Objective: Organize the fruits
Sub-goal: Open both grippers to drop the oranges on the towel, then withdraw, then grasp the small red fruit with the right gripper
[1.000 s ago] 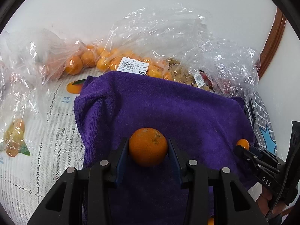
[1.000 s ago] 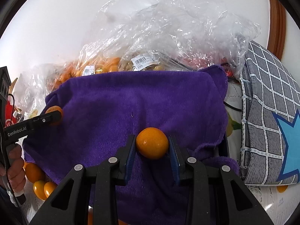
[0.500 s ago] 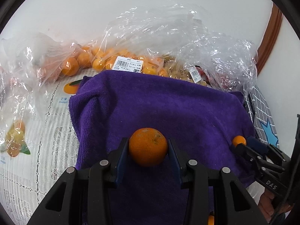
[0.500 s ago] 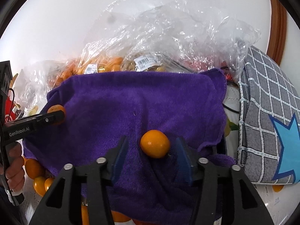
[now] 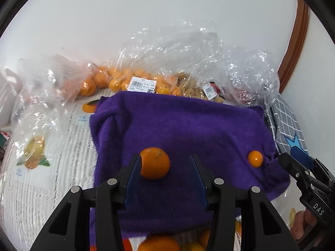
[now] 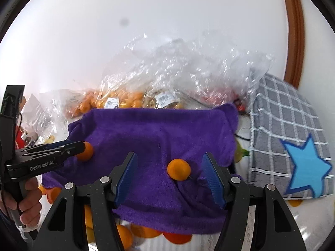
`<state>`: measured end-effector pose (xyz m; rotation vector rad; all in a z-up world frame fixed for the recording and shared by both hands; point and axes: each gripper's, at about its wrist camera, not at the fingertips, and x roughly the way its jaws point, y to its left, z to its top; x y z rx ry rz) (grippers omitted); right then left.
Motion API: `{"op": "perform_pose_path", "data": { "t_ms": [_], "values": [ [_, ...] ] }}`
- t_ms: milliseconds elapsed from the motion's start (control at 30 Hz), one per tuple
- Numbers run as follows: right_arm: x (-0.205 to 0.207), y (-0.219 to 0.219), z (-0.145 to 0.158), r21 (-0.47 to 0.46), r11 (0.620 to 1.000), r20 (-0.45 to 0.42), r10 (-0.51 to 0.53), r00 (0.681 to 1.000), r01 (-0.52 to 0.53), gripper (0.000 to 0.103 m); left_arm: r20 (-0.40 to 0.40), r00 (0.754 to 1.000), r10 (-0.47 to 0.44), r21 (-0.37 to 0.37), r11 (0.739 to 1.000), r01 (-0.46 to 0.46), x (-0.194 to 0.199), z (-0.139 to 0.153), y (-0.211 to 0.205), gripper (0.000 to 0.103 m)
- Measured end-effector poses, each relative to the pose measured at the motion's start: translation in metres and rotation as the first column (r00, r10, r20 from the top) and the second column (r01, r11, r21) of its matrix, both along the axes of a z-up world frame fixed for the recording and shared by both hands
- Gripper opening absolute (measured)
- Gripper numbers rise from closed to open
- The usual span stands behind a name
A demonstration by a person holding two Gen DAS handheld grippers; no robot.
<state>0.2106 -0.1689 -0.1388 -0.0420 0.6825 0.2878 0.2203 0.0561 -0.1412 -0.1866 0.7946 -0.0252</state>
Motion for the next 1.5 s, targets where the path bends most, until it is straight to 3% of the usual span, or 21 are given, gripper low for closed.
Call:
{"op": "perform_pose_path", "data": {
  "t_ms": [133,333,533,733,933,1267,1500],
  "values": [
    [-0.020,-0.005,0.006,-0.026,0.999,0.024,-0.026,0.999,0.027,0.064,0.021,1.000,0.002,0.019,1.000,-0.003,-0.018,0.010,0.001,0.045],
    [-0.048,-0.016,0.005,-0.025,0.999,-0.028,-0.037,0.999,0.037,0.064,0.095,0.995,0.018,0.071,0.997,-0.024,-0.056,0.025,0.005,0.045],
    [-0.079,-0.027,0.007,-0.008,0.999,-0.048,-0.043,0.998,0.043,0.063,0.073,0.997,-0.005,0.014,1.000,0.004,-0.082,0.027,0.014,0.045],
    [-0.104,-0.029,0.007,-0.011,0.999,-0.081,-0.033,0.996,0.032,0.061,0.076,0.997,-0.024,0.042,0.999,0.021,-0.112,0.027,0.014,0.045],
    [-0.122,-0.029,0.001,0.003,0.999,-0.095,-0.033,0.995,0.033,0.058,0.050,0.999,-0.009,0.007,1.000,0.009,-0.127,0.017,0.025,0.045],
    [-0.131,-0.008,-0.025,0.011,1.000,-0.144,0.027,0.989,-0.026,0.038,0.029,1.000,0.009,-0.075,0.997,-0.007,-0.138,-0.013,0.043,0.044],
    [-0.126,0.013,-0.042,0.023,0.997,-0.179,0.081,0.981,-0.078,0.035,0.028,1.000,0.011,-0.093,0.996,-0.009,-0.135,-0.032,0.045,0.044]
  ]
}}
